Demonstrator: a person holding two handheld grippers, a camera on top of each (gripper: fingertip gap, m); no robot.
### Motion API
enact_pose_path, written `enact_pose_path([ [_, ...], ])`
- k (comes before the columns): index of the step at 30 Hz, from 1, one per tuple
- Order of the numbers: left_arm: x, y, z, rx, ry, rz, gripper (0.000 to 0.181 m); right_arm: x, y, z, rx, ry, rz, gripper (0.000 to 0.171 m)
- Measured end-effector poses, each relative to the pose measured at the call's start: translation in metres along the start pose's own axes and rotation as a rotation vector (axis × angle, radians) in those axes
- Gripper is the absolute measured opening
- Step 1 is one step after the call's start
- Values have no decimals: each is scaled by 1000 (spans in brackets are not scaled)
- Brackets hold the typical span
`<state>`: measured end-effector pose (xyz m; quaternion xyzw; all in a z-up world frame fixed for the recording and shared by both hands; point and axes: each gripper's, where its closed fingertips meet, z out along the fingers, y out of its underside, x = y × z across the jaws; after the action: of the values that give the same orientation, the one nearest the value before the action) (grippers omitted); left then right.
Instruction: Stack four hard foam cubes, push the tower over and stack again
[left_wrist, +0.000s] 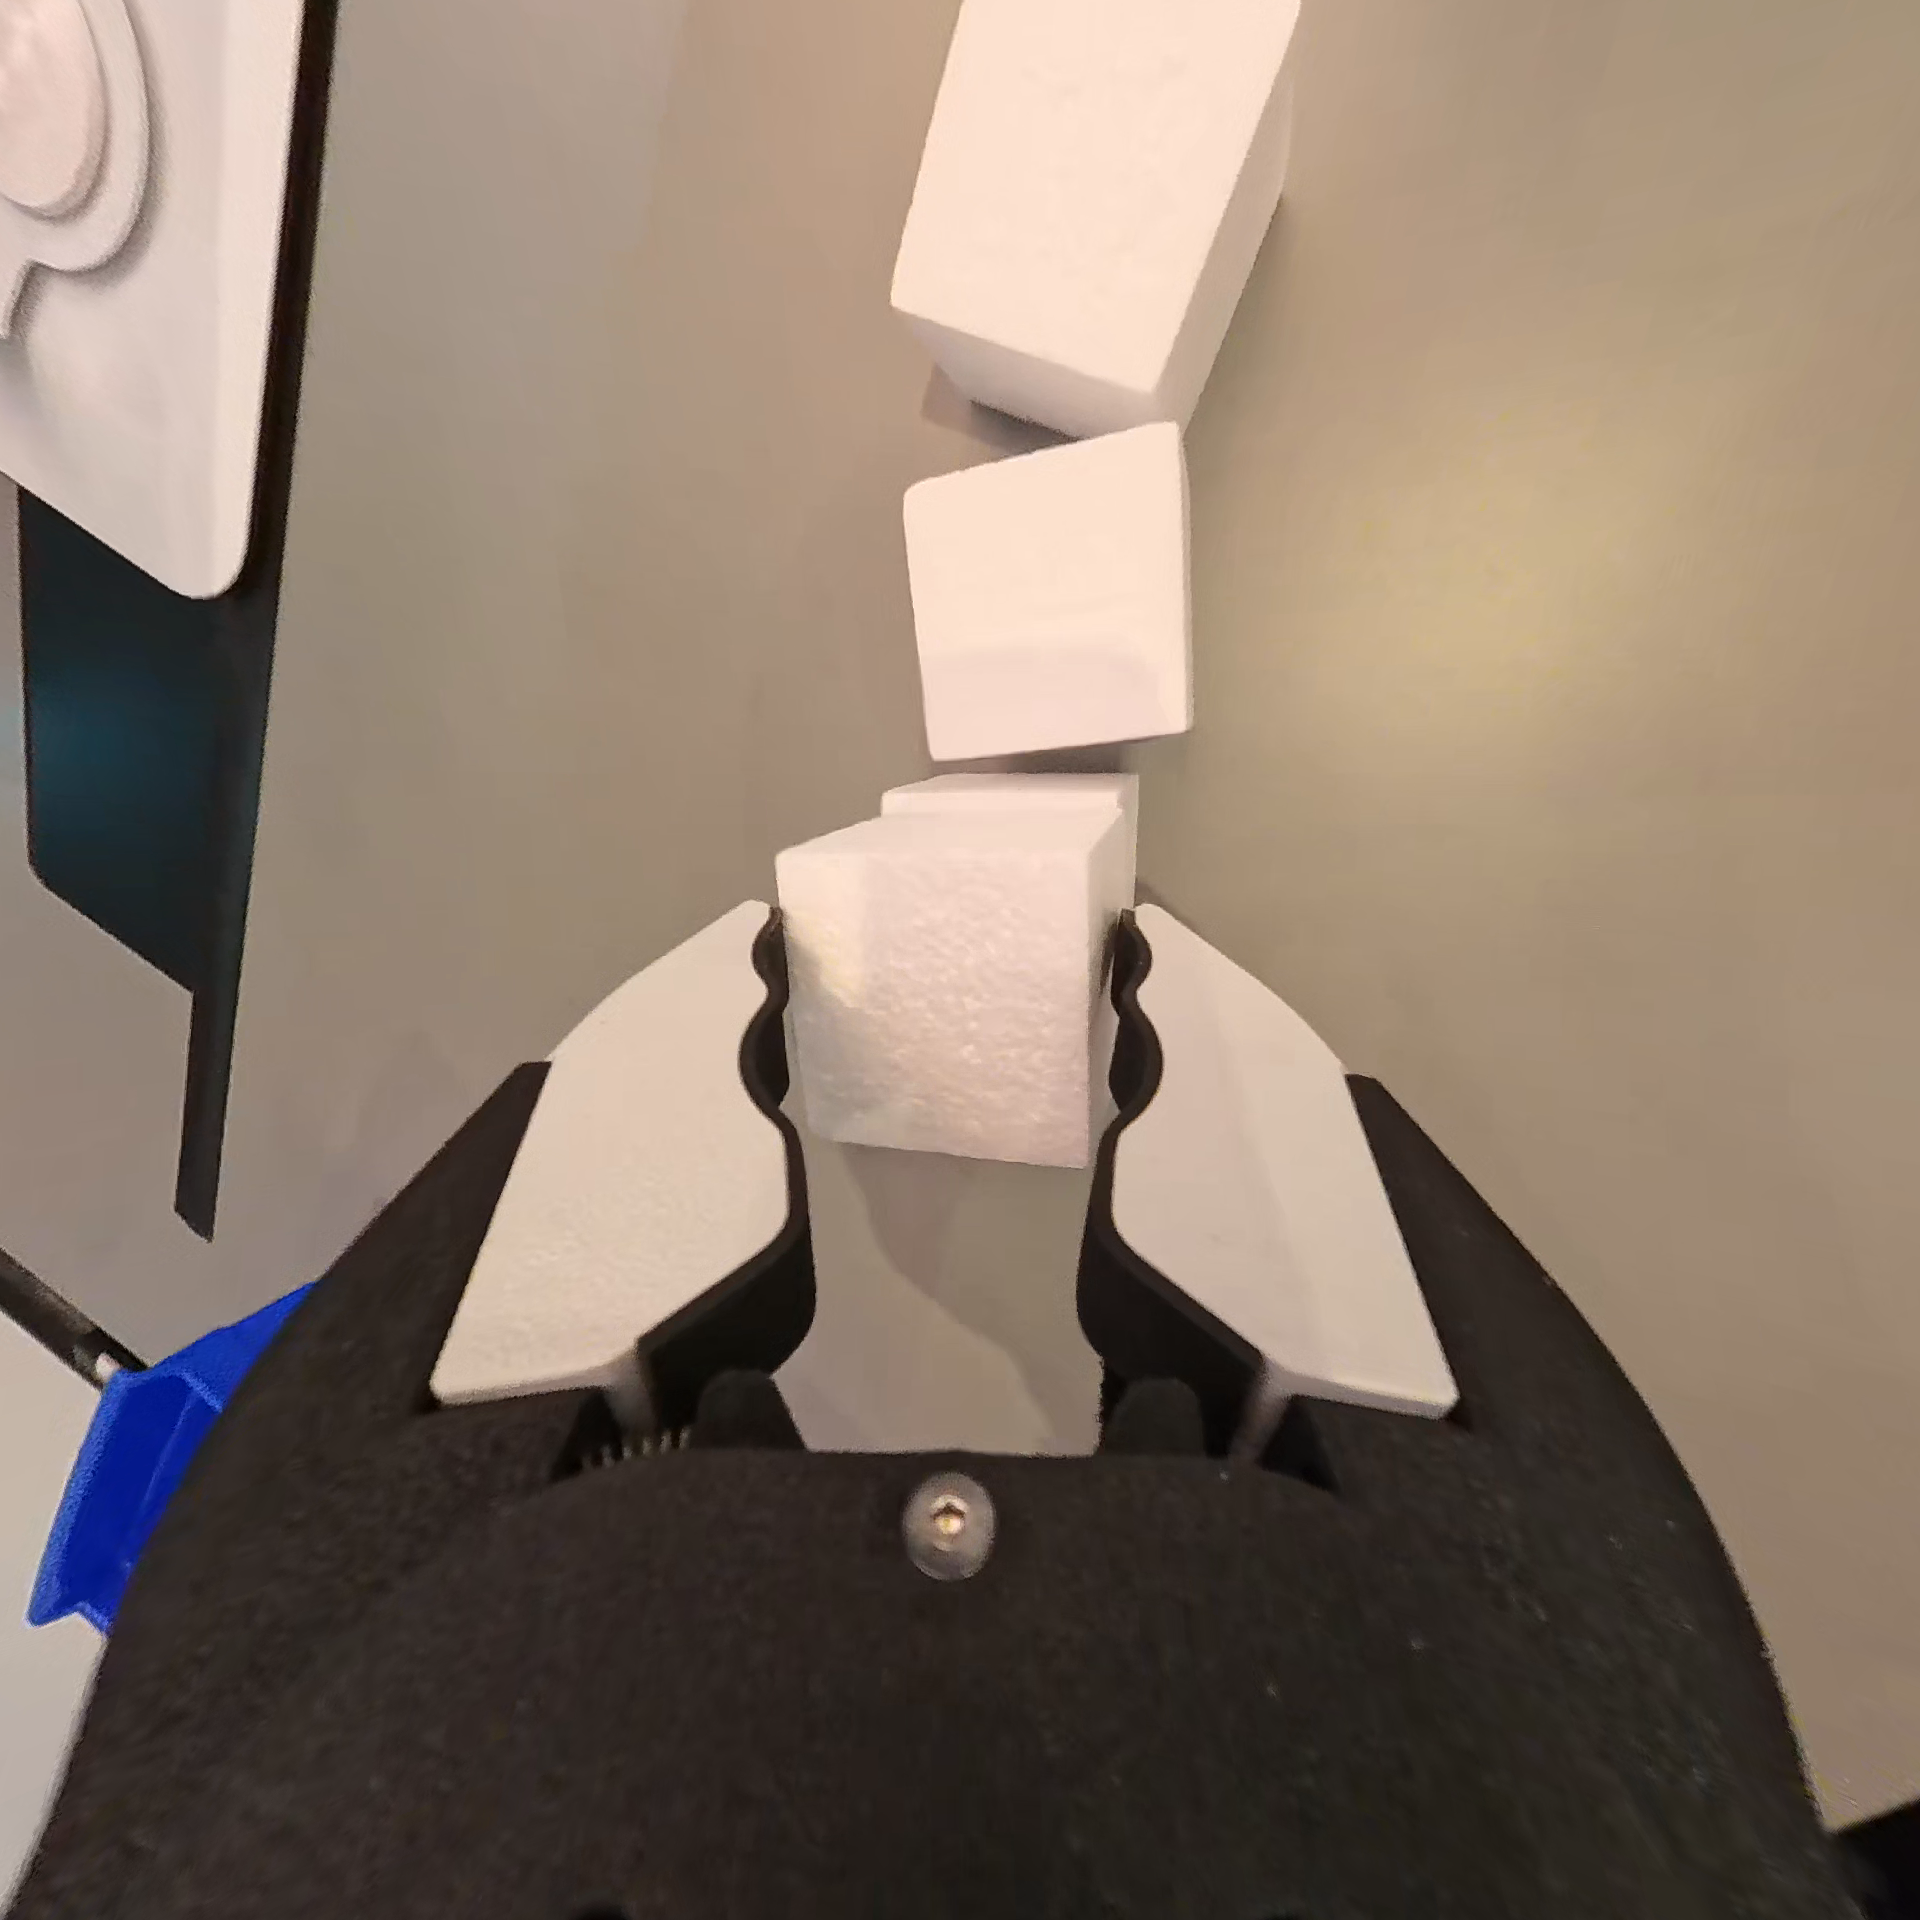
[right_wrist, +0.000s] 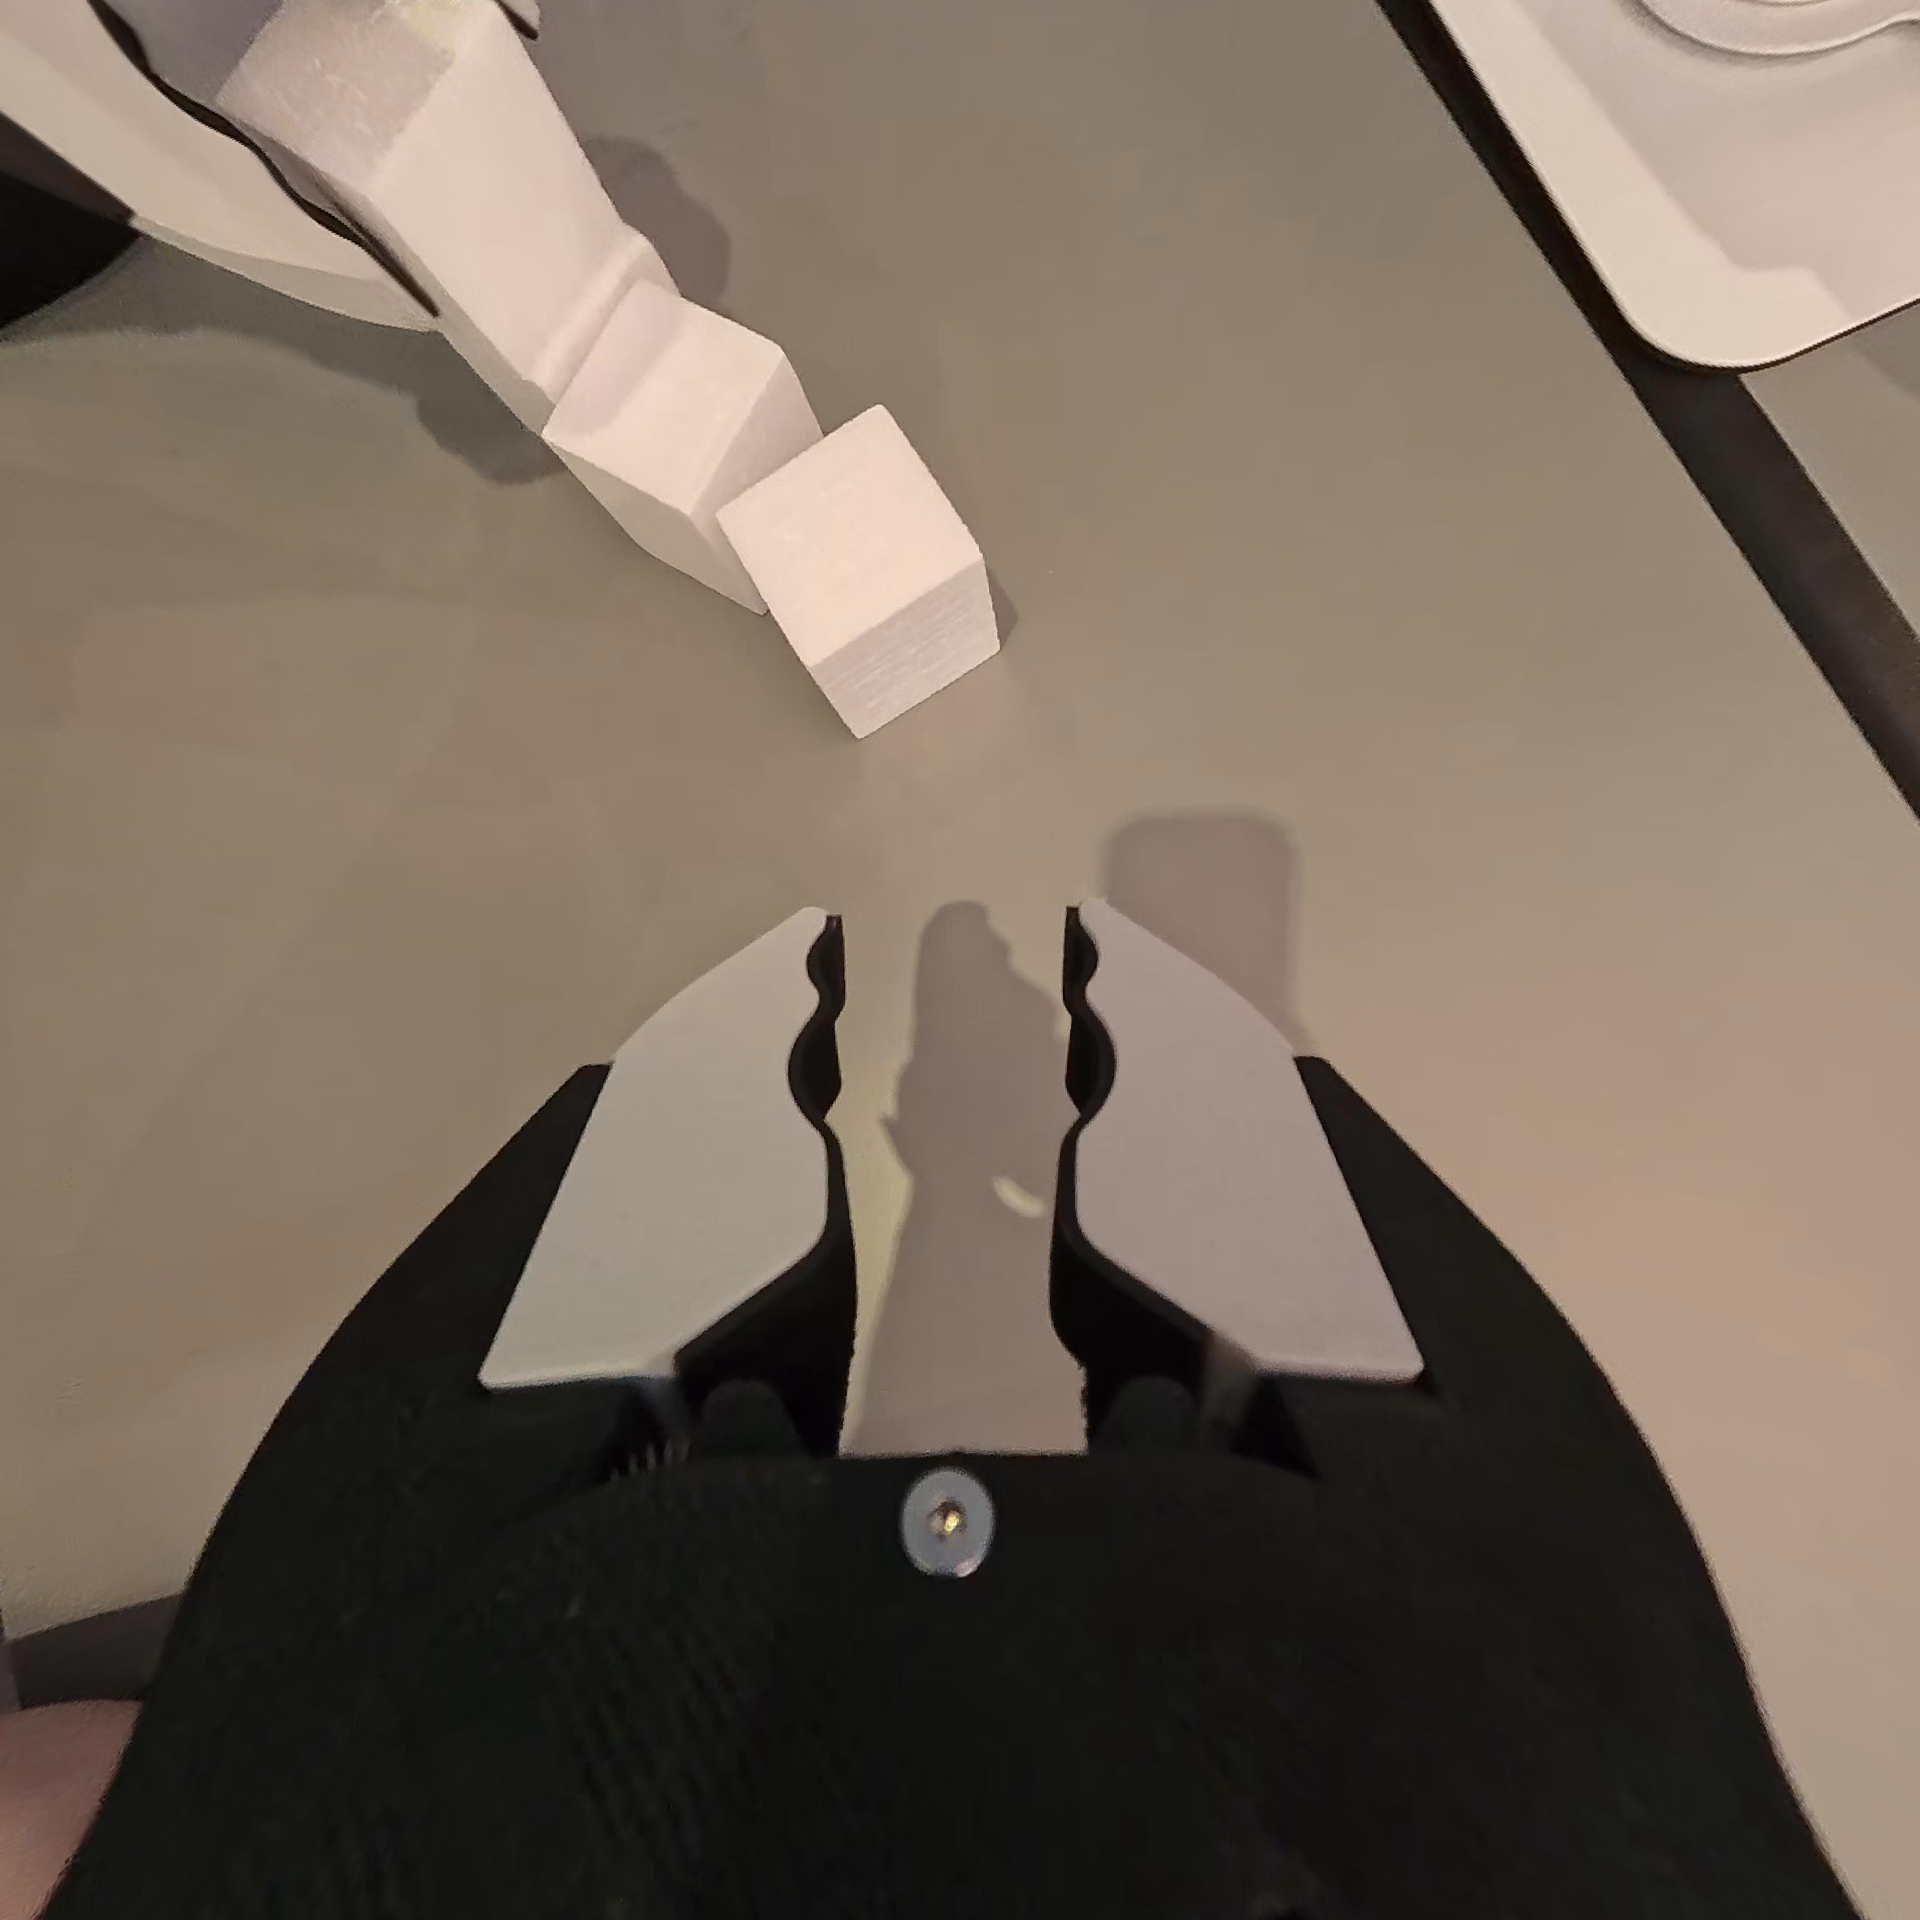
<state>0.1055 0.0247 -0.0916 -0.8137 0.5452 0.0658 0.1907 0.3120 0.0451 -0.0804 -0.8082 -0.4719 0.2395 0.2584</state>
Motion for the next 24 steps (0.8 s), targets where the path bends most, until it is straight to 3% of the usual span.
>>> enact_pose_path([
  [6, -4, 1, 2, 12, -6, 7, 66, -3, -3, 8, 13, -27, -11, 43],
  [11, -9, -1, -7, 70, -22, -11, 79, -18, -29, 36, 143, -110, -96, 70],
  [15, -10, -4, -33, 274, 48, -106, 81, -29, -46, 67, 223, -119, -189, 77],
  [21, -41, 19, -60, 642, 78, -334, 93, -14, -41, 100, 152, 31, -268, 76],
  [24, -53, 35, -55, 792, 78, -424, 95, -12, -39, 100, 161, 38, -287, 58],
])
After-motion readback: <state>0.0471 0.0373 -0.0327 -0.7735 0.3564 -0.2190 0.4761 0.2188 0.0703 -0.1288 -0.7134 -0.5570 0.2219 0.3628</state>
